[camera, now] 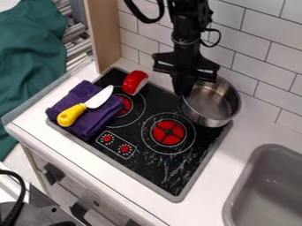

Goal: Move the pot off the stove

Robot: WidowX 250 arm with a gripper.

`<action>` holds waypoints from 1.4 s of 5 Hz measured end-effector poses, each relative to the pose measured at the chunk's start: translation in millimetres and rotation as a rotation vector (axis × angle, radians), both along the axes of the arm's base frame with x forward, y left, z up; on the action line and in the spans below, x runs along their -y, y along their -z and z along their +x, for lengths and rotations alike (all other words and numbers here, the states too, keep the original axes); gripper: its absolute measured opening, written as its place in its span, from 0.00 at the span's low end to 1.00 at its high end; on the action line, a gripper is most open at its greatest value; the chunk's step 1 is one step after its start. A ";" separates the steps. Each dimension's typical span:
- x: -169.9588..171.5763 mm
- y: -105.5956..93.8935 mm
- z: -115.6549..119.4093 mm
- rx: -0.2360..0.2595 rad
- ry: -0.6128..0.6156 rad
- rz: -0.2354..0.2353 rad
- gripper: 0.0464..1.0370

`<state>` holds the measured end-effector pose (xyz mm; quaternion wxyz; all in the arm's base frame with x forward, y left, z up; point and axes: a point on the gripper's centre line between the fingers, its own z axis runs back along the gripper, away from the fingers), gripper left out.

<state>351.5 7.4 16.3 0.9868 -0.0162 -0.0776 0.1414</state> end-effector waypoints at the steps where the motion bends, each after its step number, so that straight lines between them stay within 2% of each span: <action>1: 0.4 13.6 4.7 -0.042 -0.030 -0.009 0.01; 2: -6.1 23.2 3.3 -0.057 -0.036 0.002 0.01; 3: -12.7 26.1 5.3 -0.045 -0.039 0.004 0.03; 4: -15.8 31.0 3.4 -0.058 -0.029 -0.002 0.17; 5: -15.5 31.0 3.5 -0.058 -0.028 -0.007 0.44; 6: -18.5 31.4 -0.2 -0.080 -0.006 0.015 0.76; 7: -25.5 5.7 1.7 -0.049 0.067 0.075 0.98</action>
